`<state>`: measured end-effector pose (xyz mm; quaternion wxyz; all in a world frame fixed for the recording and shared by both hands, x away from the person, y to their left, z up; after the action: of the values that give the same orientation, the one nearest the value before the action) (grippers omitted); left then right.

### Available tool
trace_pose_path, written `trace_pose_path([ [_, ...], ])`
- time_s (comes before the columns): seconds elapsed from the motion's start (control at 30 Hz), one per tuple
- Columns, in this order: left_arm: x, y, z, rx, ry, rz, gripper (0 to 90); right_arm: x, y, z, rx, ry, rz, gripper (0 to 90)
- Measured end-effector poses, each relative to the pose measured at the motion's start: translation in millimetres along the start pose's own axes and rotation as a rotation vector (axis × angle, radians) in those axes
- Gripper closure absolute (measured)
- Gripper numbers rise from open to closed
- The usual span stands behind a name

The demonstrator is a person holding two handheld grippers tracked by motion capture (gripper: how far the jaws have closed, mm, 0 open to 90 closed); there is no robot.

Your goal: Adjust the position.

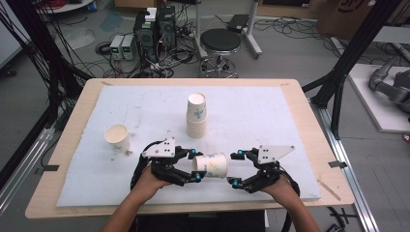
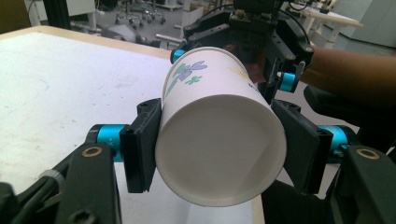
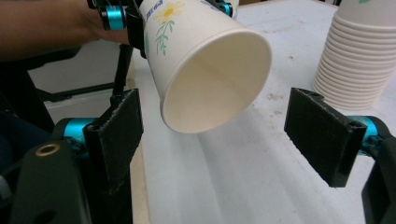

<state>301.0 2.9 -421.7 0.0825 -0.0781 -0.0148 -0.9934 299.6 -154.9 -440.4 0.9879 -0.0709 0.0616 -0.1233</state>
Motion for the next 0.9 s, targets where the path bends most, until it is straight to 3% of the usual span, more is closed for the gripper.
trace_pose_path([
  [0.4,7.8,3.5,2.5,0.013,0.016,-0.051,36.5,-4.6,4.6,0.0,0.017,0.010,0.046,20.2],
  [0.6,12.4,4.7,5.8,0.050,0.002,-0.096,36.5,-7.4,6.3,0.7,0.044,0.032,0.085,20.6],
  [0.9,13.6,7.4,5.4,0.053,0.001,-0.116,36.6,-10.9,7.1,2.6,0.073,0.039,0.138,24.7],
])
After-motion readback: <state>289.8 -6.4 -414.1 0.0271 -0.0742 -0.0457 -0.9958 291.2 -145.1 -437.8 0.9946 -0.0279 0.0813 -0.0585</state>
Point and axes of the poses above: each handheld gripper's, and its own axes: y roughly forward along the jaws, z roughly out of its top, x roughly to its right, the point moved 9 cm from there along y, roughly forward along the jaws, and after that the axes turned 14 degrees about x, right-handed, at the moved point
